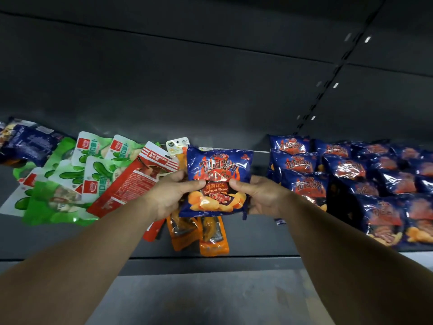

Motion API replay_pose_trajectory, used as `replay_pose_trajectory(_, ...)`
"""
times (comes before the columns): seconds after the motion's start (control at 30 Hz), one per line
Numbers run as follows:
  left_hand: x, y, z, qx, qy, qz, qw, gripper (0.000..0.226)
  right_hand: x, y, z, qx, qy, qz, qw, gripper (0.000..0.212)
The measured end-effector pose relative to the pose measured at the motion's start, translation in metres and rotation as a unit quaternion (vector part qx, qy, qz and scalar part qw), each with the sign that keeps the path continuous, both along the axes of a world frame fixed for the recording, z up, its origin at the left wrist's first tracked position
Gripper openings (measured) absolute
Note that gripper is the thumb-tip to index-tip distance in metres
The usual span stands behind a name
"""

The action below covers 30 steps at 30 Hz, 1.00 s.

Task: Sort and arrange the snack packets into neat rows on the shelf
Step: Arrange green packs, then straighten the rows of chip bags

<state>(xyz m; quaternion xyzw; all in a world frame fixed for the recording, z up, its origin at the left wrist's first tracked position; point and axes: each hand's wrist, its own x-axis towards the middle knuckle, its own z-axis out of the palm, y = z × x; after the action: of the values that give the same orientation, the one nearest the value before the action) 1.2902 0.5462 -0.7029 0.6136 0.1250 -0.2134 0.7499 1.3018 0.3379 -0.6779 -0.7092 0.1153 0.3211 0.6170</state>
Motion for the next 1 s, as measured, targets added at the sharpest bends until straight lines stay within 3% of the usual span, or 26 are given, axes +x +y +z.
replay_pose_trajectory(0.17, 0.008, -0.029, -0.009, 0.008, -0.014, 0.024, 1.000, 0.025, -0.002, -0.028, -0.005, -0.020, 0.010, 0.053, 0.998, 0.034)
replay_pose_trajectory(0.5, -0.003, -0.122, -0.027, 0.044, 0.017, -0.012, 0.999, 0.023, -0.011, -0.111, -0.021, -0.154, 0.012, 0.027, 0.988, 0.043)
replay_pose_trajectory(0.67, -0.012, -0.178, -0.043, 0.069, 0.008, -0.035, 0.997, 0.025, -0.024, -0.157, -0.022, -0.169, 0.071, -0.021, 0.983, 0.048)
replay_pose_trajectory(0.8, -0.021, -0.213, -0.053, 0.133, -0.007, -0.073, 0.988, 0.021, -0.031, -0.186, -0.024, -0.186, 0.076, -0.062, 0.978, 0.073)
replay_pose_trajectory(0.9, -0.023, -0.233, -0.052, 0.185, -0.016, -0.068, 0.980, 0.035, -0.031, -0.194, -0.029, -0.206, 0.047, -0.083, 0.974, 0.055)
replay_pose_trajectory(1.0, -0.019, -0.247, -0.046, 0.262, -0.036, -0.028, 0.964, 0.065, -0.026, -0.194, -0.035, -0.239, -0.003, -0.105, 0.965, 0.050)
